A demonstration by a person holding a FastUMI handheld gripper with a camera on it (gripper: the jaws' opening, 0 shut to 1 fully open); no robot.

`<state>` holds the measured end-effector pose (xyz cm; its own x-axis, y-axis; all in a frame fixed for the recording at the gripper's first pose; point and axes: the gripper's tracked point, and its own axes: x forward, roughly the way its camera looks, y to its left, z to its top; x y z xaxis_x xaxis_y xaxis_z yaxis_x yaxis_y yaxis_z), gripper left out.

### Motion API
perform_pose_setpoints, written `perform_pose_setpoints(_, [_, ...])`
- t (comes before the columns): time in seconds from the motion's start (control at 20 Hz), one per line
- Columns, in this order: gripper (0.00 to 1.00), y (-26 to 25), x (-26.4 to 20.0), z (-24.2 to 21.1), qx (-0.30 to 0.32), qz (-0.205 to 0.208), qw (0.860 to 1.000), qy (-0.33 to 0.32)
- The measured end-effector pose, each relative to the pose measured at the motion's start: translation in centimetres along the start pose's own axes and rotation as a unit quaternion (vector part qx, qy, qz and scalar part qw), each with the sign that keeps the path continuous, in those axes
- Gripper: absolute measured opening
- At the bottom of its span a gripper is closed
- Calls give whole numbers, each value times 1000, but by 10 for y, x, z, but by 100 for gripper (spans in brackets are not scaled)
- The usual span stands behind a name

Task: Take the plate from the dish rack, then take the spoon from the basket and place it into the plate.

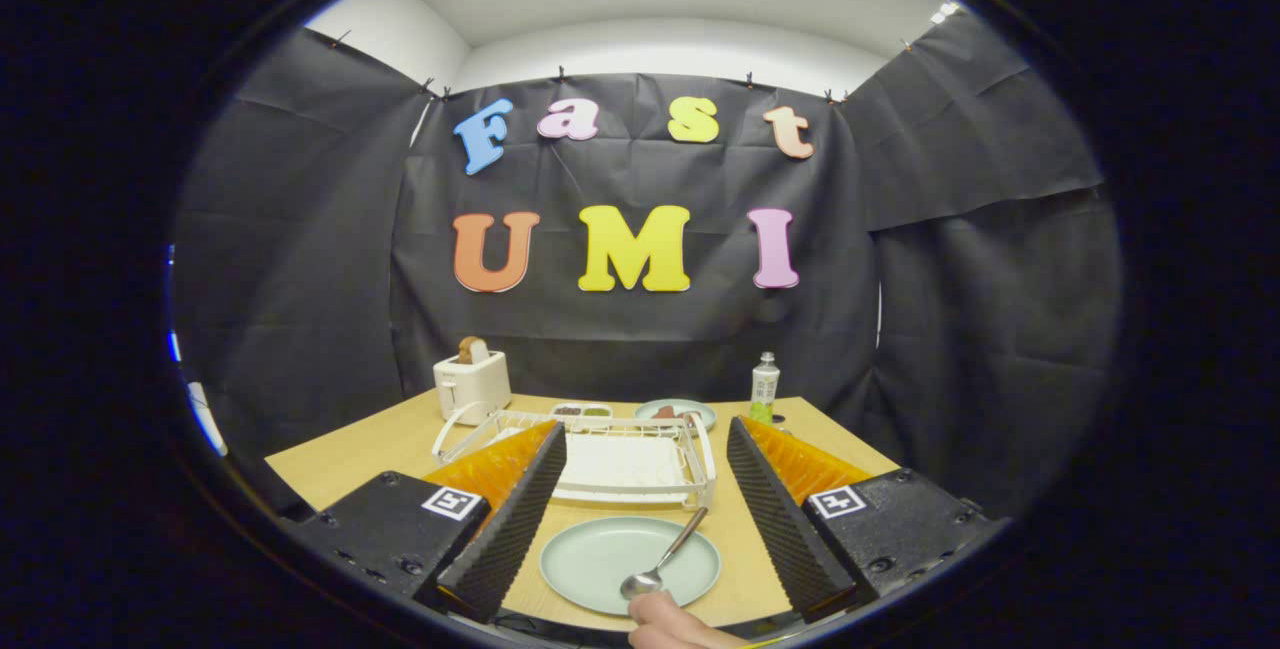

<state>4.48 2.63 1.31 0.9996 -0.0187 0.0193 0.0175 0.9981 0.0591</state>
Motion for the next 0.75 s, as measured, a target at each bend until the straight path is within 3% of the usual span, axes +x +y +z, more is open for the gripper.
perform_pose_setpoints(0.75, [100,-5,8,-19,-3,-2,1000,15])
